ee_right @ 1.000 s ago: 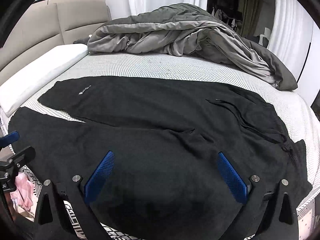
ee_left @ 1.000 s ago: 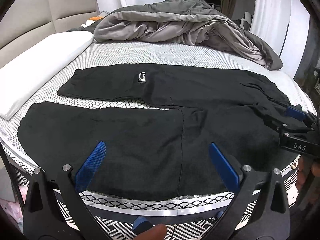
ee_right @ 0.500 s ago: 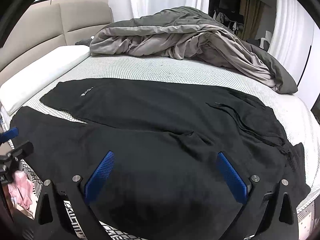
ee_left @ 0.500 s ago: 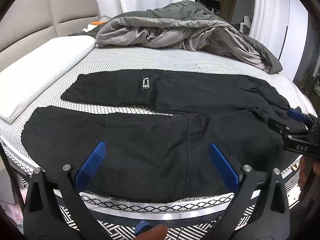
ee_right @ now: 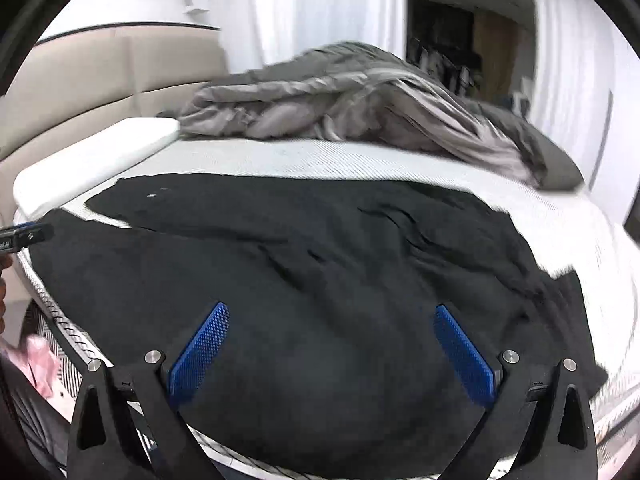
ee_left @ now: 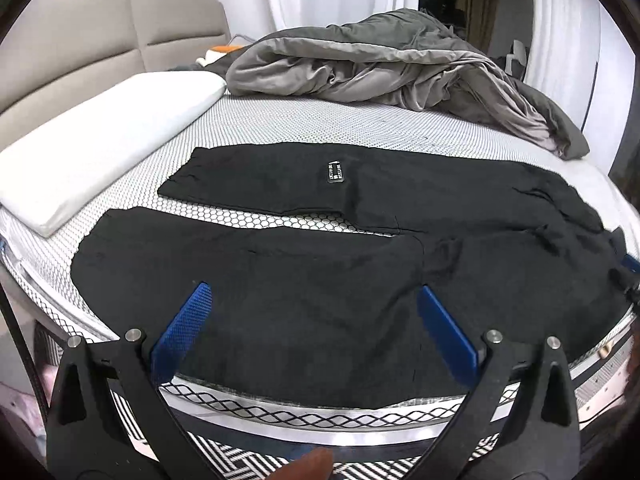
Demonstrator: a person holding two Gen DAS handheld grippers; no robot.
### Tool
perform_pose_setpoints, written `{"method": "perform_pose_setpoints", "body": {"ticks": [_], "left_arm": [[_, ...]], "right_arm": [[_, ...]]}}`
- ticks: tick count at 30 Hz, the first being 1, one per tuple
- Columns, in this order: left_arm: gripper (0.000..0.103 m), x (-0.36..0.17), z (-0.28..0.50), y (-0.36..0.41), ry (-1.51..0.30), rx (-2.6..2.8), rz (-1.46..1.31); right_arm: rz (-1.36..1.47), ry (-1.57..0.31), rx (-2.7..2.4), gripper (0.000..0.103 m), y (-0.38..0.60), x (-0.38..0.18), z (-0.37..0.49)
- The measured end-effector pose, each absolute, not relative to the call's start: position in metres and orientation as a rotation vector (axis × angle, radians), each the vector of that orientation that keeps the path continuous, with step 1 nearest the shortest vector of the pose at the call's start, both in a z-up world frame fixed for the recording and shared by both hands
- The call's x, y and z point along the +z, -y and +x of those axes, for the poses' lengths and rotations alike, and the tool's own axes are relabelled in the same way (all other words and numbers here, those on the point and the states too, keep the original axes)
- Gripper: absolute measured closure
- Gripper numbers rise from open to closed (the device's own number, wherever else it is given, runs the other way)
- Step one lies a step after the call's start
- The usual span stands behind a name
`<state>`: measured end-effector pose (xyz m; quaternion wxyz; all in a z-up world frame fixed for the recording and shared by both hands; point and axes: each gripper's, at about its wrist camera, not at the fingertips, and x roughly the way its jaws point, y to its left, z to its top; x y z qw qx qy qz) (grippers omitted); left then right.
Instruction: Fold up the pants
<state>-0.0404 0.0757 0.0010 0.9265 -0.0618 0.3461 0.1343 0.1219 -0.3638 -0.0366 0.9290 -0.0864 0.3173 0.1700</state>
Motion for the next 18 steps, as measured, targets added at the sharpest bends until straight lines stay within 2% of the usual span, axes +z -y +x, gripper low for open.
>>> {"method": "perform_pose_setpoints", "body": {"ticks": [4, 12, 18], "left_arm": [[0.001, -0.006, -0.038, -0.079, -0.731, 0.288, -0.151], [0.001, -0.011, -0.044, -0.101, -0.728, 0.301, -0.2], [0.001, -0.023, -0.06, -0.153, -0.709, 0.31, -0.364]], "right_arm": [[-0.072, -0.623, 0.342, 0.0, 0.397, -0.015, 0.124], [-0.047, -0.597, 0.289, 0.0, 0.437, 0.02, 0.124], [0.034, -0.633, 0.233, 0.0, 0.475, 0.018, 0.121]]}}
